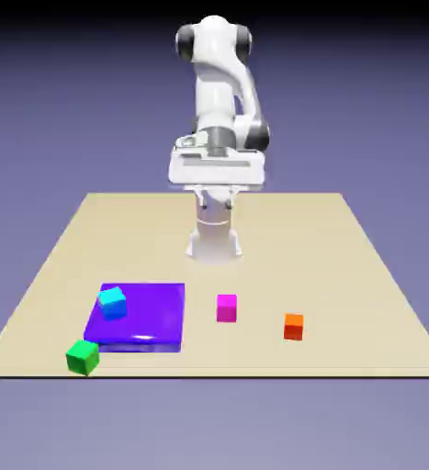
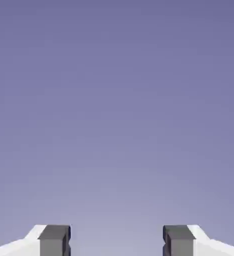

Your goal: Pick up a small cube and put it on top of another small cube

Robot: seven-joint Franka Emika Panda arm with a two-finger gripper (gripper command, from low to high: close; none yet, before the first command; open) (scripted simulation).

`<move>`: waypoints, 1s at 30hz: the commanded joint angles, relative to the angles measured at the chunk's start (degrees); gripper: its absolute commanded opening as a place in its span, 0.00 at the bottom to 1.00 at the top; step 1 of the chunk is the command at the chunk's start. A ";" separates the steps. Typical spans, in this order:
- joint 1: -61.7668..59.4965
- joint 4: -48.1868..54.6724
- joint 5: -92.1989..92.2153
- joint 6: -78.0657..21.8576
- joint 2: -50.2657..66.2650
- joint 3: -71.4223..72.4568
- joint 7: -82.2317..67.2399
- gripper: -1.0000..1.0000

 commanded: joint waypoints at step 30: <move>11.20 48.31 -35.55 -74.76 62.29 23.59 -2.23 0.50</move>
